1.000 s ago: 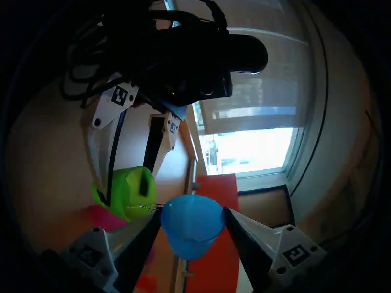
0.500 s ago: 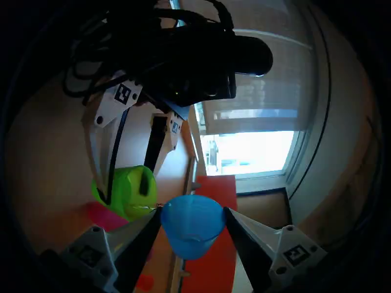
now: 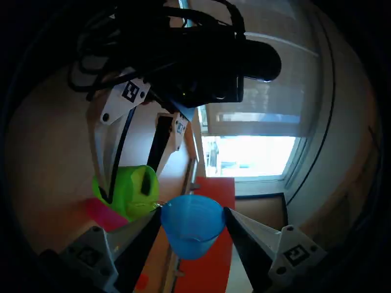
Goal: Pour water
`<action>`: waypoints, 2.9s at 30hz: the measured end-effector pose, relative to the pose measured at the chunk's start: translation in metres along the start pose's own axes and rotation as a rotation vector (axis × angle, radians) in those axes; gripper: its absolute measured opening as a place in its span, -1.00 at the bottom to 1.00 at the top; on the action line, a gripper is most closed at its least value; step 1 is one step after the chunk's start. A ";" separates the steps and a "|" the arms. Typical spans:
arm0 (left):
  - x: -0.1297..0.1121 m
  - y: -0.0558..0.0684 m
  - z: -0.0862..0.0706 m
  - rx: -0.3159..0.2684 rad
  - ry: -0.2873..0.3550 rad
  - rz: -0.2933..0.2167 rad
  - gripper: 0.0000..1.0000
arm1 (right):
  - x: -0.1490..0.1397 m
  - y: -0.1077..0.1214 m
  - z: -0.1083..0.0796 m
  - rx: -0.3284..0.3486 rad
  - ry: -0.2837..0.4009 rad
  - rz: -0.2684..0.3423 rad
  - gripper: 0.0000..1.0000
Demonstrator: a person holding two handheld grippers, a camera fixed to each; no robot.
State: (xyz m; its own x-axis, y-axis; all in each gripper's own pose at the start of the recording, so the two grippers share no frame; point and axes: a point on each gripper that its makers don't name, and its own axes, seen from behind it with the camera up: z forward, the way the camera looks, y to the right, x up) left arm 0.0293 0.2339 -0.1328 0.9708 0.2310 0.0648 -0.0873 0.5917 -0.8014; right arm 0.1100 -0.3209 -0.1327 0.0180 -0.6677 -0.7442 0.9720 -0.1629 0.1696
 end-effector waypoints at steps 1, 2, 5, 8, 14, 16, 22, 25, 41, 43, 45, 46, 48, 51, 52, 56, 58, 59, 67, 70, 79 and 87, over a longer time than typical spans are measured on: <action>0.000 0.000 0.000 0.000 0.000 0.000 0.70 | 0.000 0.000 0.000 0.001 0.000 -0.002 0.85; 0.000 0.000 0.000 -0.001 0.001 0.000 0.70 | 0.000 0.000 0.000 0.001 0.000 -0.005 0.85; 0.001 0.000 0.000 -0.002 0.002 -0.001 0.70 | 0.000 0.001 0.000 0.002 -0.002 -0.017 0.85; 0.001 0.000 0.000 -0.003 0.003 -0.002 0.70 | 0.001 0.002 0.000 0.003 -0.003 -0.032 0.85; 0.001 0.000 -0.001 -0.003 0.005 -0.005 0.70 | 0.002 0.002 0.000 0.005 -0.003 -0.046 0.85; 0.001 0.000 -0.001 -0.003 0.005 -0.005 0.70 | 0.002 0.002 0.000 0.007 -0.003 -0.052 0.85; 0.001 0.001 -0.001 -0.004 0.005 -0.005 0.70 | 0.001 0.000 -0.002 0.010 -0.005 -0.067 0.85; 0.001 0.001 -0.001 -0.004 0.005 -0.004 0.70 | 0.002 0.000 -0.003 0.011 -0.004 -0.074 0.85; 0.002 0.001 0.000 -0.005 0.009 -0.005 0.70 | -0.002 0.003 -0.005 0.020 -0.008 -0.120 0.85; 0.003 0.001 -0.001 -0.004 0.010 -0.005 0.70 | -0.003 0.003 -0.005 0.020 -0.008 -0.125 0.85; 0.003 0.001 -0.001 -0.003 0.011 -0.005 0.70 | -0.004 0.004 -0.005 0.020 -0.009 -0.129 0.85; 0.003 0.001 -0.001 -0.004 0.011 -0.005 0.70 | -0.004 0.005 -0.005 0.020 -0.009 -0.131 0.85; 0.003 0.001 -0.001 -0.004 0.012 -0.005 0.70 | -0.005 0.005 -0.005 0.021 -0.009 -0.135 0.85; 0.003 0.002 -0.001 -0.004 0.013 -0.005 0.70 | -0.005 0.006 -0.005 0.021 -0.009 -0.140 0.85; 0.003 0.002 -0.002 -0.004 0.013 -0.005 0.70 | -0.006 0.006 -0.005 0.021 -0.009 -0.141 0.85; 0.004 0.002 -0.002 -0.005 0.016 -0.007 0.70 | -0.006 0.007 -0.004 0.023 -0.010 -0.146 0.85; 0.005 0.002 -0.003 -0.006 0.017 -0.008 0.70 | -0.006 0.007 -0.004 0.024 -0.009 -0.149 0.85; 0.005 0.002 -0.003 -0.006 0.018 -0.009 0.70 | -0.006 0.007 -0.003 0.024 -0.009 -0.150 0.85; 0.005 0.002 -0.004 -0.004 0.020 -0.009 0.70 | -0.006 0.007 -0.002 0.032 -0.004 -0.163 0.85; 0.005 0.002 -0.004 -0.004 0.020 -0.009 0.70 | -0.007 0.006 -0.002 0.034 -0.003 -0.171 0.85; 0.004 0.003 -0.005 -0.003 0.021 -0.010 0.70 | -0.011 0.006 0.000 0.032 -0.008 -0.186 0.85; 0.003 0.002 -0.005 0.001 0.019 -0.012 0.70 | -0.014 0.010 0.005 0.009 -0.010 -0.126 0.85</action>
State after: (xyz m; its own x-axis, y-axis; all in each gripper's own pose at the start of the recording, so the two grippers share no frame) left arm 0.0334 0.2323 -0.1373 0.9758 0.2092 0.0630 -0.0758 0.5949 -0.8002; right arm 0.1181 -0.3167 -0.1171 -0.1063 -0.6487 -0.7536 0.9641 -0.2526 0.0814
